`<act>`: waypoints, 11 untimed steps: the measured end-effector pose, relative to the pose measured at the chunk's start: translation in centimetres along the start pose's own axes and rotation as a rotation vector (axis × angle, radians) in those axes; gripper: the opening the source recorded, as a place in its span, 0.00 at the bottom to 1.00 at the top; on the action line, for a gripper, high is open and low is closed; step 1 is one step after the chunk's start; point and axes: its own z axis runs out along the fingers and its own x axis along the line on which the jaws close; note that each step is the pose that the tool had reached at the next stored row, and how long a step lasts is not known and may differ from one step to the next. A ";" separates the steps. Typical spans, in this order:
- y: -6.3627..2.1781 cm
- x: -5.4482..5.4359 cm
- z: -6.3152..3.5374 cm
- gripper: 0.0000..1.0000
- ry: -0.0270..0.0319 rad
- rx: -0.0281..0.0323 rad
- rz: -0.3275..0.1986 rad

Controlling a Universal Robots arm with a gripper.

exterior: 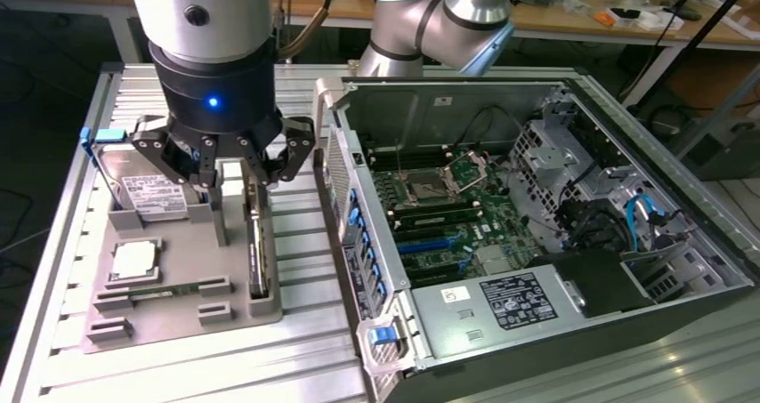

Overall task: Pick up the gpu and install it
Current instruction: 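Pick up the gpu and move the gpu toward the slot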

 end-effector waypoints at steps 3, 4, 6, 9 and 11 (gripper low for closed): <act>-0.02 0.0 0.38 0.48 -0.0002 0.0010 0.000; -0.02 0.0 0.47 0.48 -0.0002 0.0011 0.000; -0.02 0.0 0.67 0.48 -0.0002 0.0013 0.000; -0.04 0.0 1.02 0.48 -0.0002 0.0017 0.000; -0.05 0.0 1.34 0.48 -0.0002 0.0021 0.000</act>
